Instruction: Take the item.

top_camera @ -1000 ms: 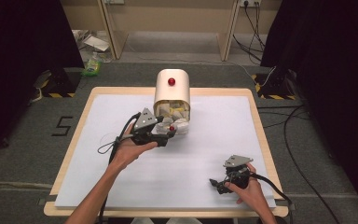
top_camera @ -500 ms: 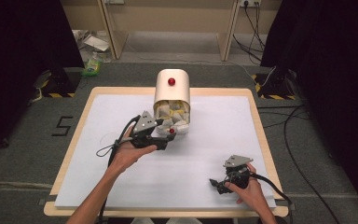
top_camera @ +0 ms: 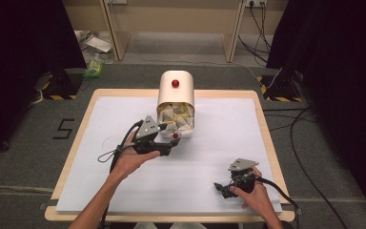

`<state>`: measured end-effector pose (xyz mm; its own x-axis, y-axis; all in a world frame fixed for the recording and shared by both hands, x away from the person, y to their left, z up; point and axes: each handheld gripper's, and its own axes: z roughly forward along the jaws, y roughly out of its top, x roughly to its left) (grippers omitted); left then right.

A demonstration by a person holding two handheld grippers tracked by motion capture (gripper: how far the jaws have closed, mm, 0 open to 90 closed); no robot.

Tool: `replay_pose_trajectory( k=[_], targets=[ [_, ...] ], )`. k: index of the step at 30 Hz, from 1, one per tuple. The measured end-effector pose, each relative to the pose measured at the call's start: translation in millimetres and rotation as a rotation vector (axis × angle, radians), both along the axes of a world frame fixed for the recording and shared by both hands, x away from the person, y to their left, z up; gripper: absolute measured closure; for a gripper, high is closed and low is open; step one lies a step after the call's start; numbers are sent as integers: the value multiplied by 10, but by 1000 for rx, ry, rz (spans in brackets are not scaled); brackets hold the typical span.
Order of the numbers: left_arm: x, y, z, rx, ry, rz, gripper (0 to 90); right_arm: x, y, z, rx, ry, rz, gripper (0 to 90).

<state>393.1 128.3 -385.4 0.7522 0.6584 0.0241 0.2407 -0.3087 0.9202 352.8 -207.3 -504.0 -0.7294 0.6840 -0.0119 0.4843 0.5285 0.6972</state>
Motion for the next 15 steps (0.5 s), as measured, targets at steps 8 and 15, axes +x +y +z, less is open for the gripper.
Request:
replay_pose_trajectory(
  k=[8, 15],
  targets=[
    [-57, -10, -20, 5, -10, 4, 295, 0, 0, 0, 0, 0, 0, 2],
    [-98, -5, -42, -2, -11, 3, 295, 0, 0, 0, 0, 0, 0, 2]
  ],
)
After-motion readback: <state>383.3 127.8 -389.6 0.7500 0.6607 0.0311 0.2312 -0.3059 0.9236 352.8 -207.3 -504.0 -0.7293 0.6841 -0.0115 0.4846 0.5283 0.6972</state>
